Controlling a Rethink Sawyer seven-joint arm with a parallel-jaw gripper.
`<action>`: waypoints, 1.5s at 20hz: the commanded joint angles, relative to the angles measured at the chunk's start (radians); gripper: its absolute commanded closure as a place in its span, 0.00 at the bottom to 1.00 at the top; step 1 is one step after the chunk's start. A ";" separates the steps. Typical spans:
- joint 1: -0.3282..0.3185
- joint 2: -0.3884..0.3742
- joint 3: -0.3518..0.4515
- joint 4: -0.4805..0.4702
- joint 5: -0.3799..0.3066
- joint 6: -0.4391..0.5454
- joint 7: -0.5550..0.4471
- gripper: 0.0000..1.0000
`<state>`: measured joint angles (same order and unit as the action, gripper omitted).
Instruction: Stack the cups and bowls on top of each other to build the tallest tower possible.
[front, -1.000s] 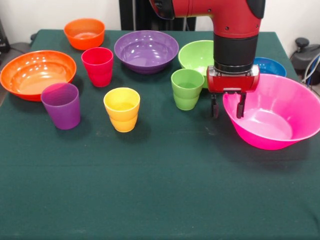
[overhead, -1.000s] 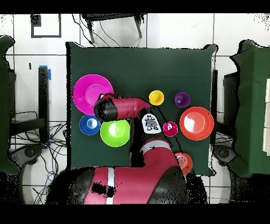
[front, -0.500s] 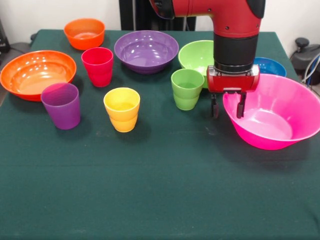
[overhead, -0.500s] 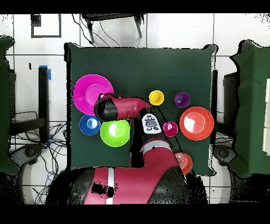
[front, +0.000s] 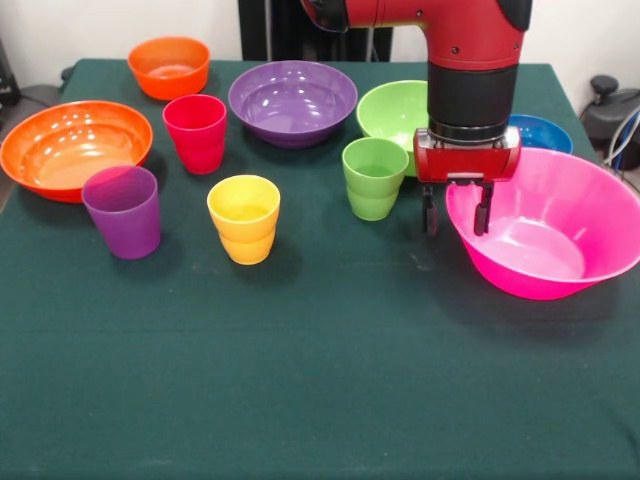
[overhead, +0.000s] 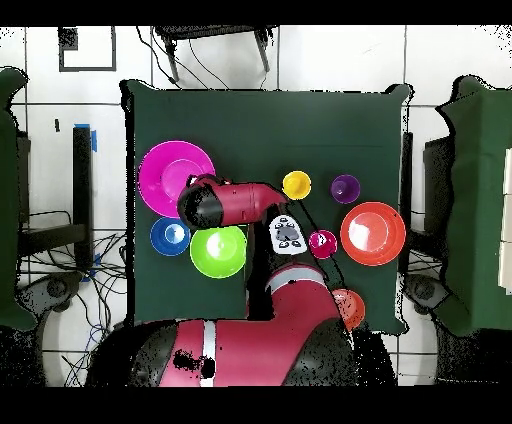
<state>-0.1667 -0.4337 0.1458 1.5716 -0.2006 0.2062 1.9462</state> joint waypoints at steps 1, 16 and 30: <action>0.005 -0.002 0.024 0.028 -0.049 0.050 0.027 0.00; 0.002 -0.083 0.025 0.088 -0.045 0.078 0.022 0.00; -0.004 -0.044 0.031 0.070 -0.052 0.046 0.020 0.00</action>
<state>-0.1691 -0.5393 0.1408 1.6363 -0.2008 0.2064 1.9462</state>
